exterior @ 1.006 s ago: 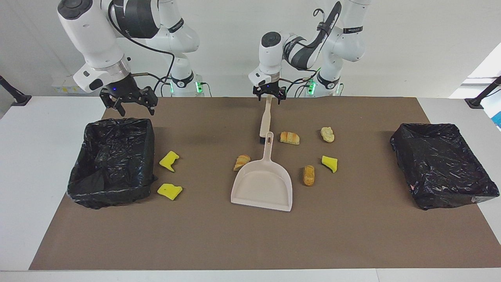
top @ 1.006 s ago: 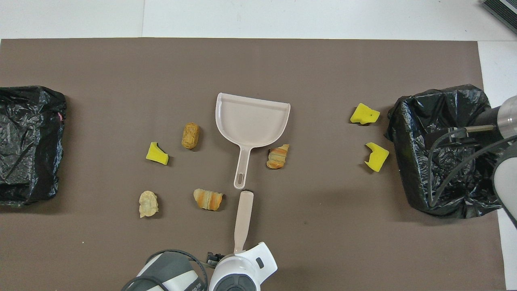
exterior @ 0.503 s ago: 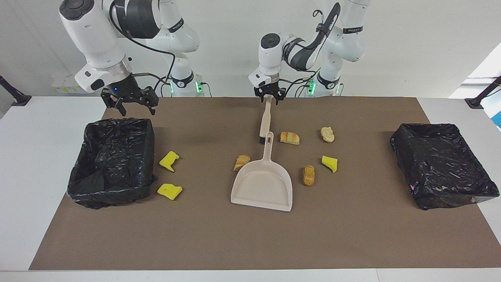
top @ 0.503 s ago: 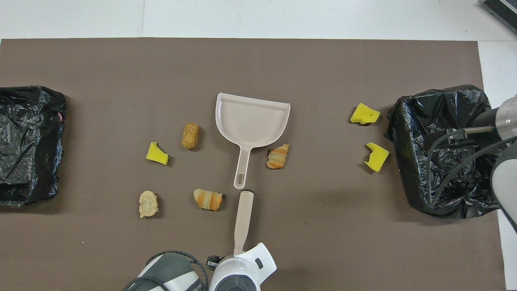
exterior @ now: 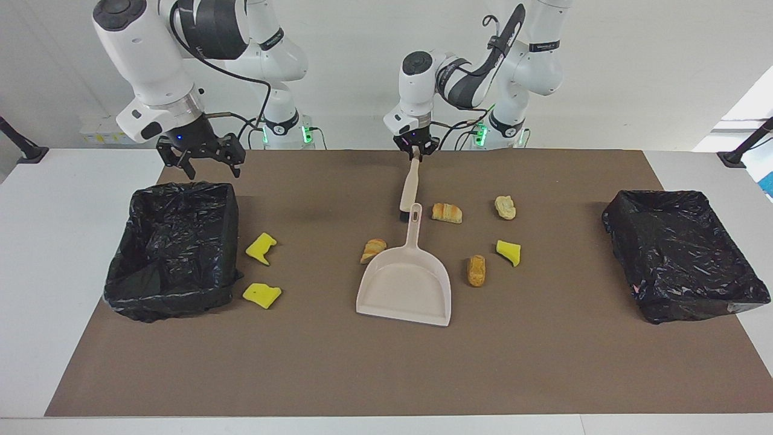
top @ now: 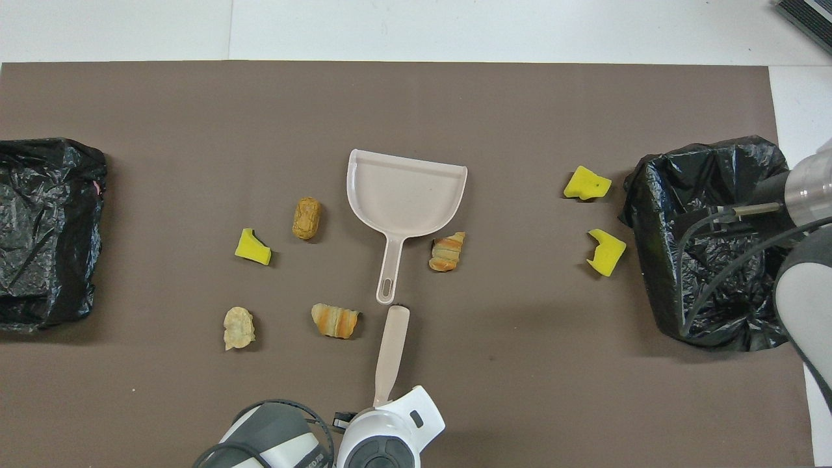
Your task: Sweep and dump trash in bin
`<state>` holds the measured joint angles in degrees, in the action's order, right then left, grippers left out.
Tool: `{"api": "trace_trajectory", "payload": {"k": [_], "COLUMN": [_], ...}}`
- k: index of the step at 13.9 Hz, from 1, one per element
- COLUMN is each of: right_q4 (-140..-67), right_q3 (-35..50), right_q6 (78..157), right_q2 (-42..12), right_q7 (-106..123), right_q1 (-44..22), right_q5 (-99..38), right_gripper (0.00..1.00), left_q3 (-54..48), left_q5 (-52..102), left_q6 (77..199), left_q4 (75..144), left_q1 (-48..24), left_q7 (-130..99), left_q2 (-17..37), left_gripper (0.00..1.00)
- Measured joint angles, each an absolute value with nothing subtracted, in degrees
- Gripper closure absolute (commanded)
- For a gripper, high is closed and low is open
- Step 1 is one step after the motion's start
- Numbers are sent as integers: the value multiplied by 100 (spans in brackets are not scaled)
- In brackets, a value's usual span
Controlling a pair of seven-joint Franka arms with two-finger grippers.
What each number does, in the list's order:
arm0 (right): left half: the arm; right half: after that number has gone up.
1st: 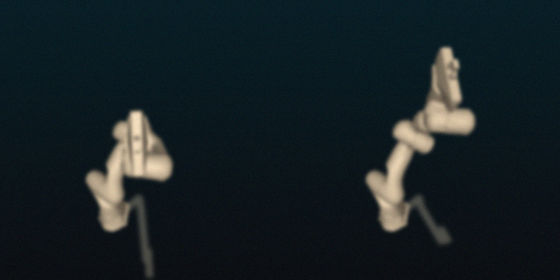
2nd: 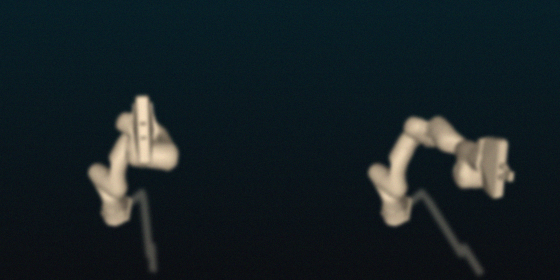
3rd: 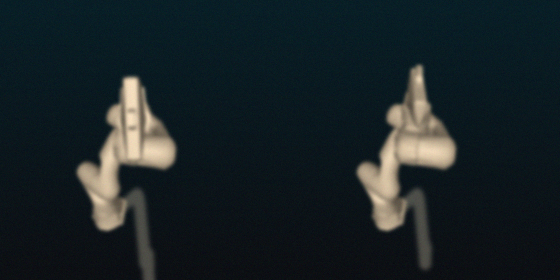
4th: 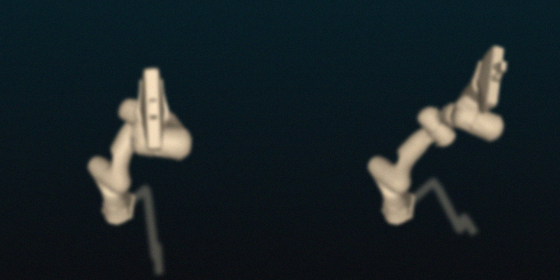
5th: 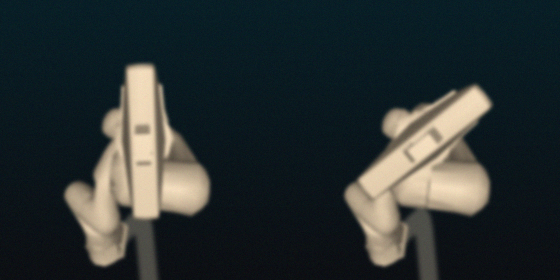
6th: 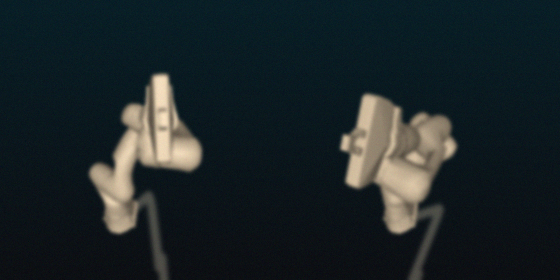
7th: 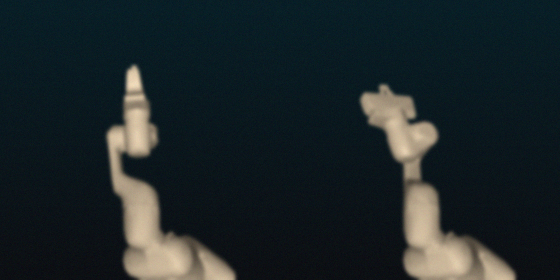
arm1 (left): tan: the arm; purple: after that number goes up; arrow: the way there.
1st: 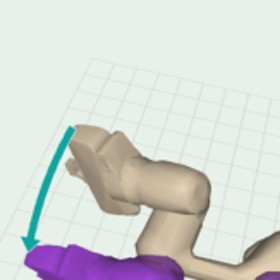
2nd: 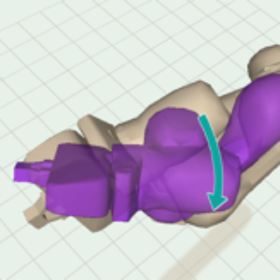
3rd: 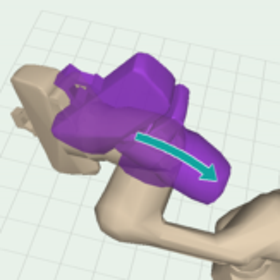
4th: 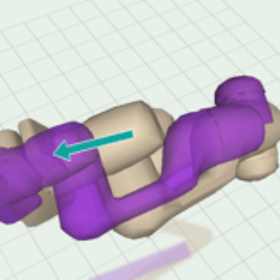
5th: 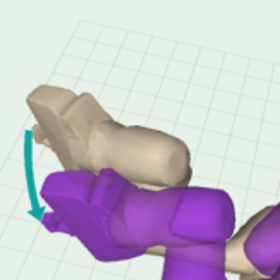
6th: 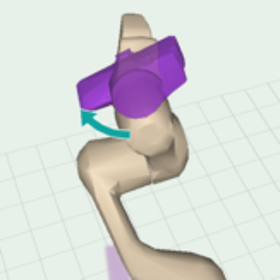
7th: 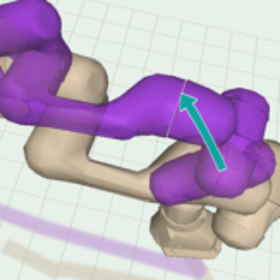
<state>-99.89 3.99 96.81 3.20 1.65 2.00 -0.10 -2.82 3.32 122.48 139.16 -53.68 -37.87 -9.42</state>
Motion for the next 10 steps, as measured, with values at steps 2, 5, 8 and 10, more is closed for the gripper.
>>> {"api": "trace_trajectory", "payload": {"k": [2, 5, 8, 10], "right_q4": [-9904, -9822, -9807, -9801], "right_q3": [416, 497, 552, 556], "right_q6": [9634, 9718, 10173, 10546], "right_q2": [258, -63, -488, -776], "right_q7": [95, -391, -1027, -1474], "right_q1": [66, -279, -726, -980], "right_q5": [-11, -63, -307, -369], "right_gripper": [0, 0, 0, 0], "left_q3": [-221, -179, -162, -150], "left_q5": [332, 332, 332, 329], "left_q6": [11930, 11593, 11267, 11043], "left_q4": [13809, 13793, 13784, 13756], "left_q1": [-5264, -4884, -4433, -4045], "left_q7": [-3819, -3820, -3822, -3819], "left_q2": [-953, -955, -964, -1016], "left_gripper": [100, 100, 100, 100]}}
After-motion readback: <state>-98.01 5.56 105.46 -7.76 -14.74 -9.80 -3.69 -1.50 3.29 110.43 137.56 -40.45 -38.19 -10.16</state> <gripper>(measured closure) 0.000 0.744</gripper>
